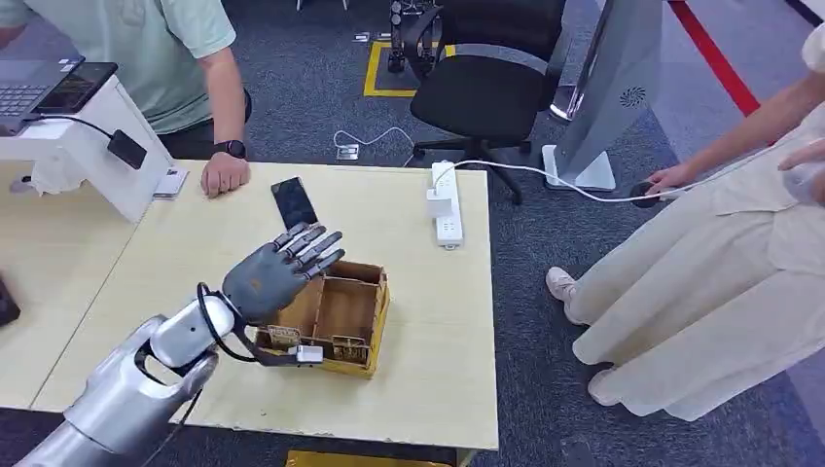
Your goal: Pass the card to the sensor for recognition and then transmit it.
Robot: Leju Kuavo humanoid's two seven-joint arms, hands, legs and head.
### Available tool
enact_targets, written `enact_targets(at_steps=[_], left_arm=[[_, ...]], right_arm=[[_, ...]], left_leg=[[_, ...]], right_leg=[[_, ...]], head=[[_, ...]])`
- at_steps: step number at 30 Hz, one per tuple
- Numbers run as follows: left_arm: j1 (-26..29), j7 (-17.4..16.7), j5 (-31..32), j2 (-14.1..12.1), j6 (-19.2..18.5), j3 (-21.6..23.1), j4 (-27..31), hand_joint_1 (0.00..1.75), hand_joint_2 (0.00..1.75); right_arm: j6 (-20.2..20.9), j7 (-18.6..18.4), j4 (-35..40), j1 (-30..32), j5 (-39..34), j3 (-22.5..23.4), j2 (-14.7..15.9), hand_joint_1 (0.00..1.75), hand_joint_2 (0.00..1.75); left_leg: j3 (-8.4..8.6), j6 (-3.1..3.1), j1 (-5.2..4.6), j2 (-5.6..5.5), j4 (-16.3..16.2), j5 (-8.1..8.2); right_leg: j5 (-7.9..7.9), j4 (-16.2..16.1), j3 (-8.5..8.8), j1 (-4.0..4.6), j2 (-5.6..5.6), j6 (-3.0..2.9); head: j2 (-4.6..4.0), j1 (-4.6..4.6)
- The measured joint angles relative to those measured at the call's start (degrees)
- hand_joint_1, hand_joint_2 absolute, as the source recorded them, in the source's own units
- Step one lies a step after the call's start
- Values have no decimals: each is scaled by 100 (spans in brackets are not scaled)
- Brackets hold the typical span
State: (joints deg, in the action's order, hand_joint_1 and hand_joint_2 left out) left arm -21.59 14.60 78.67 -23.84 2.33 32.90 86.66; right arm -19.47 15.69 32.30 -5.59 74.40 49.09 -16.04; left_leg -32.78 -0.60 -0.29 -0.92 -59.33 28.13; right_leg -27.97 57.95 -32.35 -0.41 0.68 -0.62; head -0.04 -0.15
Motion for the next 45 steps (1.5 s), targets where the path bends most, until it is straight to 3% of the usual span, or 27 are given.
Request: enact_targets(at_steps=[9, 21, 25, 33, 45], left_arm=[[-165, 118, -960, -508, -611, -188, 2, 0, 175], [-151, -11, -1658, -1119, -1038, -402, 363, 0, 175], [-71, -197, -1695, -1196, -946, -599, 601, 0, 175], [188, -184, -1997, -1231, -1108, -951, 940, 0, 175], [269, -121, -2872, -1779, -2158, -988, 1086, 0, 175]], right_arm=[[-35, 20, -96, 1, 33, 37, 2, 0, 175], [-35, 92, -122, 1, 22, 107, 22, 0, 175], [-33, 94, -122, 1, -4, 124, 26, 0, 175], [-33, 98, -118, 1, -15, 144, 35, 0, 175], [-65, 116, -127, -14, 7, 175, 81, 0, 175]], left_leg=[[0, 1, 1, 2, 1, 0], [0, 1, 4, 2, 1, -1], [0, 1, 4, 2, 1, -1], [-1, 1, 3, 1, 2, 0], [-1, 5, 7, 3, 2, -1]], right_leg=[[0, 0, 0, 2, 2, -1], [0, 0, 0, 2, 2, -1], [0, 0, 0, 2, 2, -1], [-1, 0, 0, 2, 2, -1], [-1, 0, -1, 4, 4, -4]], head=[[-2, 0], [0, 0], [0, 0], [0, 0], [0, 0]])
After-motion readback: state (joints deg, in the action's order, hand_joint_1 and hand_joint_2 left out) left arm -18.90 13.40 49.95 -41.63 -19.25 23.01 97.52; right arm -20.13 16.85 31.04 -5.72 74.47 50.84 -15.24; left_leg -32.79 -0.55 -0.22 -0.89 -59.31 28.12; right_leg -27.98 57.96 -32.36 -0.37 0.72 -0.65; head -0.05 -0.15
